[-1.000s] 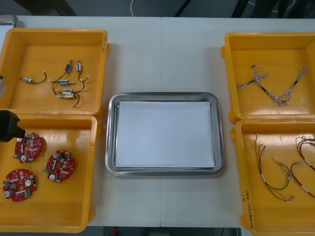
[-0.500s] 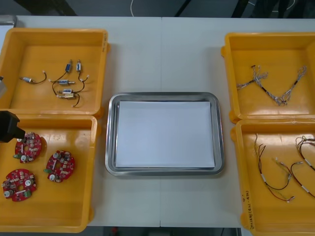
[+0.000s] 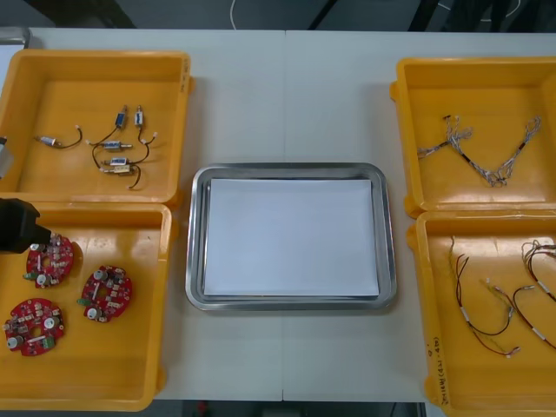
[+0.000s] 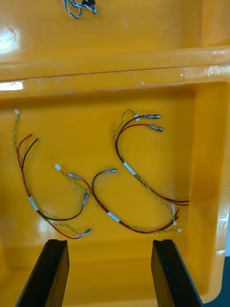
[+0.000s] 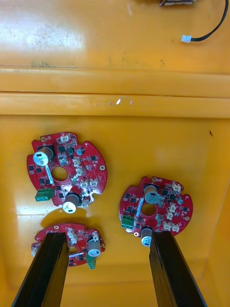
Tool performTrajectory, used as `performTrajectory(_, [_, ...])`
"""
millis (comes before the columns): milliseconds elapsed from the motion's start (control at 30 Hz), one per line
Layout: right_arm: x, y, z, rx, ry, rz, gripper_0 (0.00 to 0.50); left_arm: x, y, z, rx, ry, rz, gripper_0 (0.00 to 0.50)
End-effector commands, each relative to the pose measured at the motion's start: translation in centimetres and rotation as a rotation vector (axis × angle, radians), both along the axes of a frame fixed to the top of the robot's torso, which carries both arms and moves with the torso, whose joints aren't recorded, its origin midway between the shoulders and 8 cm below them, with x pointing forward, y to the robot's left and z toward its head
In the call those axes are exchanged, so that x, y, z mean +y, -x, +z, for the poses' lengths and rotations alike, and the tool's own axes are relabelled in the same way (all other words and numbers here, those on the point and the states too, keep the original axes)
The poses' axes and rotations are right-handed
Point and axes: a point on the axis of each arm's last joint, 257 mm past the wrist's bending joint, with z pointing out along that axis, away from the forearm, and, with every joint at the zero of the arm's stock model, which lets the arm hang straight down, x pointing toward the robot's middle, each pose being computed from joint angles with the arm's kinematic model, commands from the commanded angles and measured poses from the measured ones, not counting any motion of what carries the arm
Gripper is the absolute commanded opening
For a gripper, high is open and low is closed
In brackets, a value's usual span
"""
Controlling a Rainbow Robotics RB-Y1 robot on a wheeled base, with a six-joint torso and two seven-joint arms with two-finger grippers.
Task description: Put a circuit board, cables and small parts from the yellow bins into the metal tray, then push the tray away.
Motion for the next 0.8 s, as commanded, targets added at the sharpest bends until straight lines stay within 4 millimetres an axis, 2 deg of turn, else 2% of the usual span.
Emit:
performTrajectory(33, [-2.1, 0.2, 1.1, -0.045, 0.091, 0.036, 0.5, 0.4, 1.1, -0.7, -0.028, -0.039, -0.054, 0.5])
performTrajectory(300, [-2.6, -0.8, 0.4, -0.11, 0.104, 0.073, 0.5, 0.4, 3.0, -2.9, -0.017, -0.032, -0.069, 0.5])
performTrajectory(567, [-4.0, -1.4, -2.5, -0.093, 0.136, 0.184, 0.5, 0.7, 5.4, -5.3, 0.025, -0.033, -0.077, 0.5])
performTrajectory(800, [-3.9, -2.1, -4.3, -0.073, 0.135, 0.224, 0.5, 0.2, 5.7, -7.1, 0.011, -0.028, -0.09, 0.5])
